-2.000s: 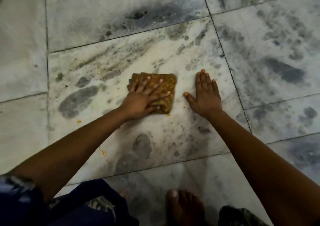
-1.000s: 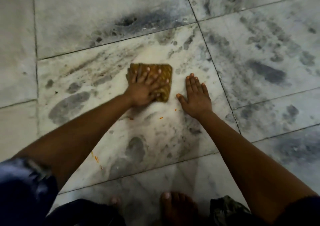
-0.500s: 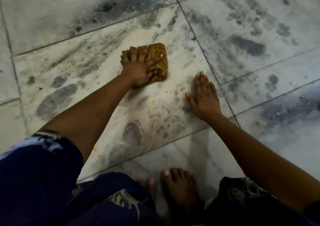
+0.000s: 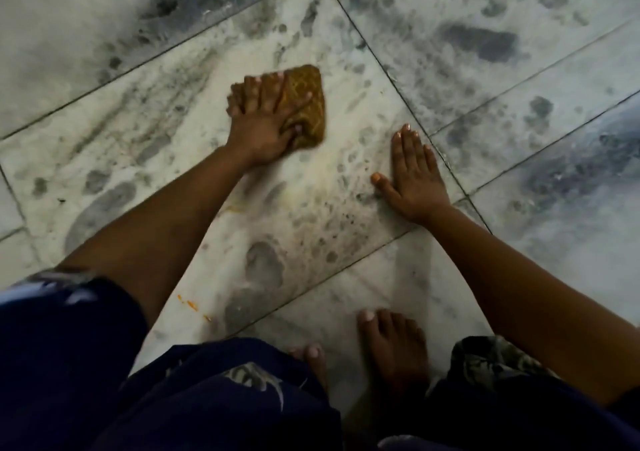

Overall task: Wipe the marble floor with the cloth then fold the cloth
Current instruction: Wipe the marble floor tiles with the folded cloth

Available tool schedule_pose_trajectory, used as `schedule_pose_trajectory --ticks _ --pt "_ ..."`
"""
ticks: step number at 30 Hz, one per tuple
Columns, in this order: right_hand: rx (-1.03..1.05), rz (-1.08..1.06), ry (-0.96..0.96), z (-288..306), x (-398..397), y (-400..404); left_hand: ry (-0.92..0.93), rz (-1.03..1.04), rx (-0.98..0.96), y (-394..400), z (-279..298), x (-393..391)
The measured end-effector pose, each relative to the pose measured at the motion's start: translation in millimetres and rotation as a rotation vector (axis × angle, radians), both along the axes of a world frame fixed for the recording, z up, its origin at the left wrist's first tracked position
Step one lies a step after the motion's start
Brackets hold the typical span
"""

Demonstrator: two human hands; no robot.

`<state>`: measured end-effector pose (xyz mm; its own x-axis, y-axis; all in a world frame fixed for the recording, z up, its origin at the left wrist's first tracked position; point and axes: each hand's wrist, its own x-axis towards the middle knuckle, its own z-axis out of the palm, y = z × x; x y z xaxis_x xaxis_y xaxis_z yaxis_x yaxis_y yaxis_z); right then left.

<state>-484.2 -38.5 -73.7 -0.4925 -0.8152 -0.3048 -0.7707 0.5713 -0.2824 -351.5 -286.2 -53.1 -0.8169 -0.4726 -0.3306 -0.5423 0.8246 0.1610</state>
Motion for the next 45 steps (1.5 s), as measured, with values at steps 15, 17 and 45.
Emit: schedule_pose_trajectory --ticks 15,17,45 --pt "0.018 0.035 -0.055 7 -6 2 0.013 0.044 -0.037 26 -5 29" --pt "0.018 0.025 -0.104 8 -9 0 -0.008 0.093 -0.005 21 2 6" --pt "-0.112 0.336 -0.027 4 57 -60 0.003 0.05 -0.032 139 -9 166"
